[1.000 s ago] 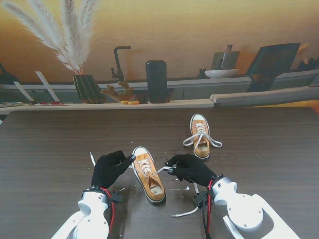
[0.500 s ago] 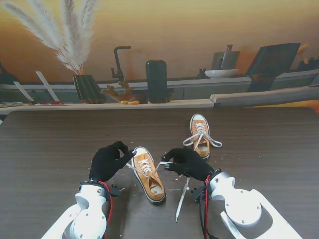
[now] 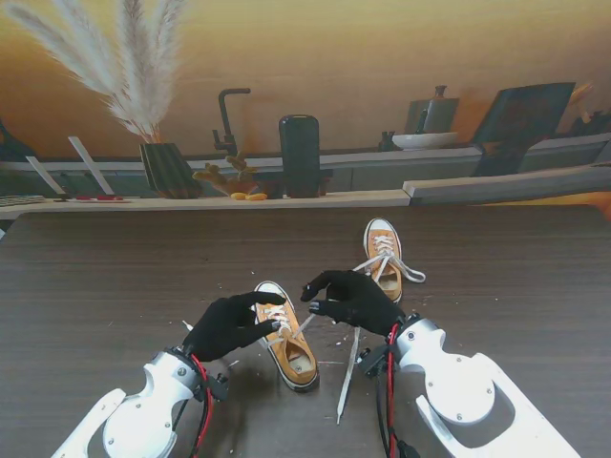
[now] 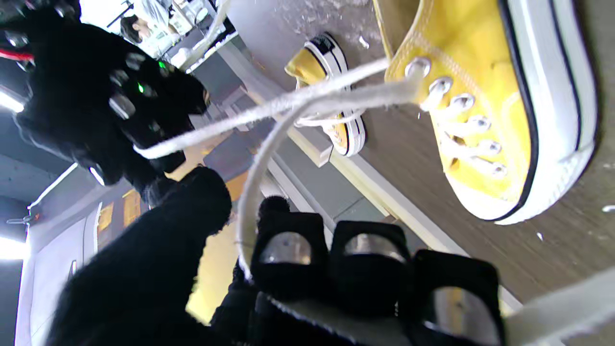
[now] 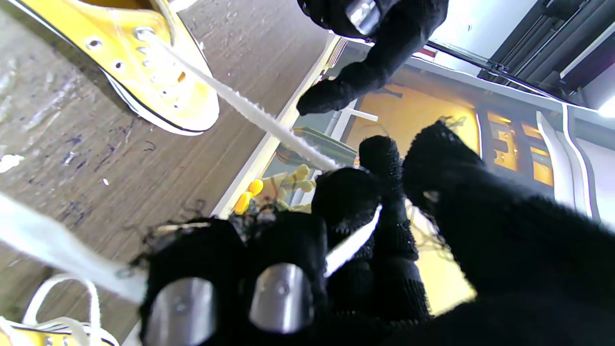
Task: Tie the shoelaces into a bow on the shoes
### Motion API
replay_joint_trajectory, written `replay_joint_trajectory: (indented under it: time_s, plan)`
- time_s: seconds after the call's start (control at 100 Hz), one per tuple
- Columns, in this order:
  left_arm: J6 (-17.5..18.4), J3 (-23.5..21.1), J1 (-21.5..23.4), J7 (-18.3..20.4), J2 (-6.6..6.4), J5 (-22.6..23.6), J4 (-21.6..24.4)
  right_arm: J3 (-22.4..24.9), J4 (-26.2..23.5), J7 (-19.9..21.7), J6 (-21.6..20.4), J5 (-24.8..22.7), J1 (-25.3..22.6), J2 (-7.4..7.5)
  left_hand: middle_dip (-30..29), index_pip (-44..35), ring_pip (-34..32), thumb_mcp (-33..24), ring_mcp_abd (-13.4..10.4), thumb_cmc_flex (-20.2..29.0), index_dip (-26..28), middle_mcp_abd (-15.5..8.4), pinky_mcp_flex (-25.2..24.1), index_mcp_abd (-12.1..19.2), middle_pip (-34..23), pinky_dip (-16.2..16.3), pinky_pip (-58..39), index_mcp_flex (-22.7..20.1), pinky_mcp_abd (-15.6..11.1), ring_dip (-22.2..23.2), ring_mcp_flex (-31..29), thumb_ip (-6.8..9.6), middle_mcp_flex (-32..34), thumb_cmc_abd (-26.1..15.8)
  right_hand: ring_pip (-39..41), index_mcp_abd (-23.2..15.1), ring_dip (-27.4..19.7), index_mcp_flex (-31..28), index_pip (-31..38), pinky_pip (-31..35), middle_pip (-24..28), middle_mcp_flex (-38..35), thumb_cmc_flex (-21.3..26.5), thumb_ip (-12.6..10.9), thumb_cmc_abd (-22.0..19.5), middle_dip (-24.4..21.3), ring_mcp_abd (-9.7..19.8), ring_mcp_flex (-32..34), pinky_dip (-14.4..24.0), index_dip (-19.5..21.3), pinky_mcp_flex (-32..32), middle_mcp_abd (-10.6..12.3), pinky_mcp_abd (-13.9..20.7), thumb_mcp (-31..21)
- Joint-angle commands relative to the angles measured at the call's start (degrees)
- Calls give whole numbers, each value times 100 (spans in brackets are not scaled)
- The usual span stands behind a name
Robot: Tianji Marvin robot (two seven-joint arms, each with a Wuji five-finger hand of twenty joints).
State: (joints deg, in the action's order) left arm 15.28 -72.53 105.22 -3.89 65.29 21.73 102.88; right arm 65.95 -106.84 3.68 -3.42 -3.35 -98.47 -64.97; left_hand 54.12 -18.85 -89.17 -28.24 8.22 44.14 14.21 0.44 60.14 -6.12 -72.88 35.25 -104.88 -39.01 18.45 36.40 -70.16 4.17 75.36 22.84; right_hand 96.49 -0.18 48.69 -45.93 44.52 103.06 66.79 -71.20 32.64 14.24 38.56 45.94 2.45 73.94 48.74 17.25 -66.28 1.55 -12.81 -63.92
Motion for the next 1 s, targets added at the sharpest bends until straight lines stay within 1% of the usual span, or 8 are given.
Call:
replay_joint_trajectory:
  time_s: [0.0,0.18,0.32,0.45,0.61,0.75,0.89,0.99]
  plan:
    - [-44,146,-50,-224,-43,210,-10,-28,-41,67,-6,-28,76,9,-79,262,-43,-158,-275,-168,-205,-143,172,-33,-64,-116,-985,261,-604,33,-281,-160,100,223,376,-190,34,185,72,1590,121,-99,159,128,-9,91,316,151,-32,-116,-196,-28,82,-196]
    - [-90,569,-322,-303,-28,273,-207,-94,-116,40,-37,-82,107,9,-89,1049,200,-143,-286,-164,-644,-173,158,-85,43,-263,-864,78,-621,12,-286,-409,-16,659,338,-202,11,189,88,1549,98,-74,164,131,-21,88,286,150,-51,-113,-188,-31,55,-183]
    - [-256,960,-566,-405,9,274,-396,-152,-158,-17,-70,-105,112,0,-103,1079,230,-106,-294,-145,-666,-176,155,-94,54,-289,-837,1,-636,15,-280,-453,-40,786,315,-220,-5,194,108,1523,89,-70,187,133,-21,86,269,151,-62,-112,-186,-32,34,-174]
    - [-469,1325,-773,-919,121,461,-621,-191,-198,-34,-101,-129,89,2,-118,986,249,-129,-285,-119,-626,-149,153,-49,34,-313,-819,-146,-613,18,-284,-449,-23,718,301,-217,-17,194,121,1510,84,-65,207,131,-18,87,257,151,-67,-119,-184,-33,21,-179]
    - [-868,1710,-1023,-1633,275,807,-866,-259,-218,-53,-154,-122,70,1,-205,247,176,-185,-161,-108,-236,-42,153,236,-48,-292,-932,-475,-481,49,-283,-359,68,370,297,-231,-24,184,149,1504,68,-53,237,135,-5,82,252,151,-68,-125,-184,-53,13,-183]
    - [-1290,1867,-1108,-1870,316,1074,-867,-285,-243,-26,-244,-125,17,17,-244,-420,143,153,-149,108,118,-30,153,544,-66,-278,-940,-688,-464,26,-283,-409,105,338,292,-217,-31,179,175,1494,51,-55,246,141,-6,76,250,150,-71,-136,-182,-52,9,-179]
    - [-1175,1895,-1085,-1823,334,904,-847,-282,-276,-26,-267,-153,-29,24,-278,-819,160,498,-101,303,129,16,148,738,-69,-282,-906,-804,-376,7,-281,-328,119,421,258,-223,-49,188,185,1471,33,-37,266,139,-14,71,236,150,-78,-149,-179,-59,2,-185]
    - [-1271,1959,-1104,-2145,379,1089,-913,-268,-289,-6,-313,-152,-75,34,-300,-1615,103,1096,-102,667,54,7,151,888,-101,-267,-938,-989,-387,6,-282,-240,176,24,250,-223,-55,177,203,1462,21,-27,276,141,-11,68,232,150,-80,-148,-178,-76,-3,-181]
